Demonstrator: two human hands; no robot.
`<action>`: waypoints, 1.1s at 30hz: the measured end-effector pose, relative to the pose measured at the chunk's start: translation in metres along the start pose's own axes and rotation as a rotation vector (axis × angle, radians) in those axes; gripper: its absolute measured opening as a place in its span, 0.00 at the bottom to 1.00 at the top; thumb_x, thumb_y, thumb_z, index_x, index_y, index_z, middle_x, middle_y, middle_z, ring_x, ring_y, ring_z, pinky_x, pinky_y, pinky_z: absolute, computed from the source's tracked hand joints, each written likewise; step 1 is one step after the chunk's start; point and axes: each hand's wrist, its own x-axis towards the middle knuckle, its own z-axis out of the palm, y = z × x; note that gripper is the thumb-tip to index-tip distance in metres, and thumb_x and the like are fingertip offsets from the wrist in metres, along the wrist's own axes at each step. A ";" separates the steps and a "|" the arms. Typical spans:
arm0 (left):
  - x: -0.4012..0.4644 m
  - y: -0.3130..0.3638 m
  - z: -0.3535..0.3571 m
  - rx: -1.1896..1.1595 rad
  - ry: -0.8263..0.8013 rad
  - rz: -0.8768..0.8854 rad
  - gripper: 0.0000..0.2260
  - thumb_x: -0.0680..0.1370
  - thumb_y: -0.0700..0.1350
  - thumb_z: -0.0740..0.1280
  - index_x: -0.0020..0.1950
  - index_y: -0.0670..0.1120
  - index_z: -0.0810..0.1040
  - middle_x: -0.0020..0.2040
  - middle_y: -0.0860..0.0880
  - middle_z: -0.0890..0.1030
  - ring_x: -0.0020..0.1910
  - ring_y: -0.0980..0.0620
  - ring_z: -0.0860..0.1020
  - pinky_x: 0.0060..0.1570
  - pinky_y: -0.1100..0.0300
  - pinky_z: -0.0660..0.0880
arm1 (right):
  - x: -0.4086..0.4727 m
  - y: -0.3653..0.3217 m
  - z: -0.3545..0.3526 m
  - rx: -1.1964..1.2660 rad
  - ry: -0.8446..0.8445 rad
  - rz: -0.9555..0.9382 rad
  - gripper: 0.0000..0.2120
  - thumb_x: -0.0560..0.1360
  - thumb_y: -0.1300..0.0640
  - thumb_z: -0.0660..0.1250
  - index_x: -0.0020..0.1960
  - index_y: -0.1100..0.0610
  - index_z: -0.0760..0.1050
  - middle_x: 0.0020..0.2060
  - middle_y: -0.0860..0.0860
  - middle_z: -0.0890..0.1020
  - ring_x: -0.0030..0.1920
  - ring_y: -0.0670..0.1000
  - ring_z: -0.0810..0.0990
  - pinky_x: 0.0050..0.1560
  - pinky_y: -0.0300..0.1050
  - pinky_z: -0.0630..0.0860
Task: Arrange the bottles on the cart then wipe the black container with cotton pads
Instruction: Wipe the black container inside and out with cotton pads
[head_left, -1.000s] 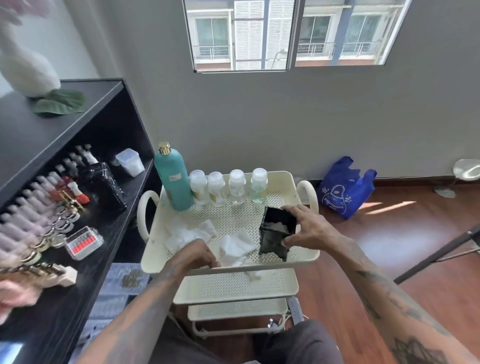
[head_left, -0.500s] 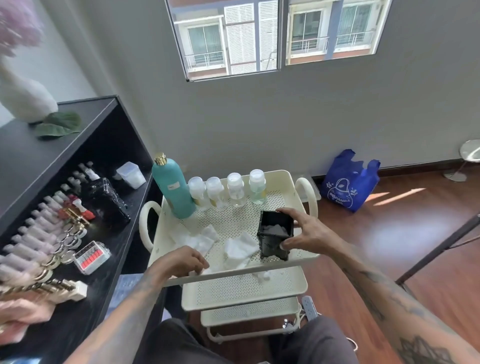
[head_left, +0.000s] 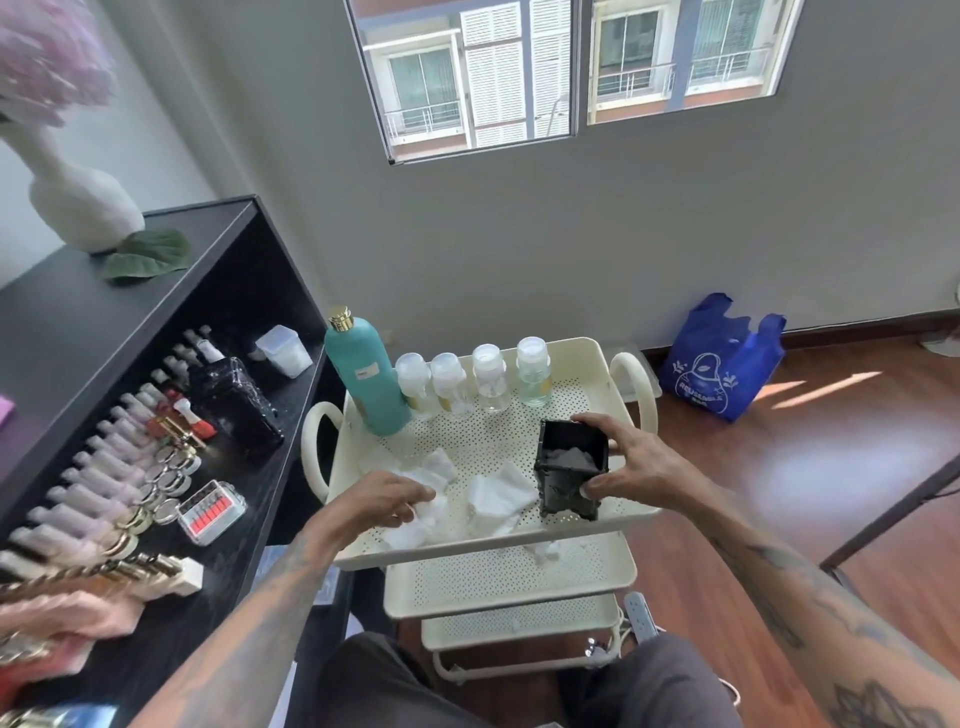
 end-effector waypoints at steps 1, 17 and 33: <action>0.000 0.000 0.001 -0.055 0.043 0.022 0.11 0.75 0.49 0.72 0.51 0.43 0.86 0.39 0.49 0.81 0.41 0.51 0.76 0.49 0.56 0.73 | 0.000 0.000 0.000 0.001 -0.001 0.000 0.41 0.62 0.57 0.77 0.69 0.36 0.64 0.60 0.46 0.77 0.61 0.48 0.75 0.64 0.51 0.73; -0.042 0.124 0.071 0.100 0.610 1.078 0.07 0.74 0.37 0.74 0.51 0.43 0.84 0.46 0.50 0.84 0.44 0.54 0.83 0.48 0.64 0.79 | -0.001 -0.005 0.008 0.026 0.049 -0.012 0.42 0.62 0.57 0.77 0.71 0.38 0.64 0.61 0.46 0.77 0.60 0.48 0.76 0.62 0.48 0.74; -0.015 0.171 0.107 0.920 -0.343 0.294 0.13 0.80 0.48 0.56 0.43 0.46 0.77 0.41 0.41 0.81 0.37 0.48 0.74 0.40 0.57 0.70 | -0.002 -0.003 0.005 0.030 0.069 -0.032 0.43 0.63 0.59 0.78 0.71 0.38 0.63 0.63 0.46 0.75 0.59 0.48 0.75 0.60 0.43 0.75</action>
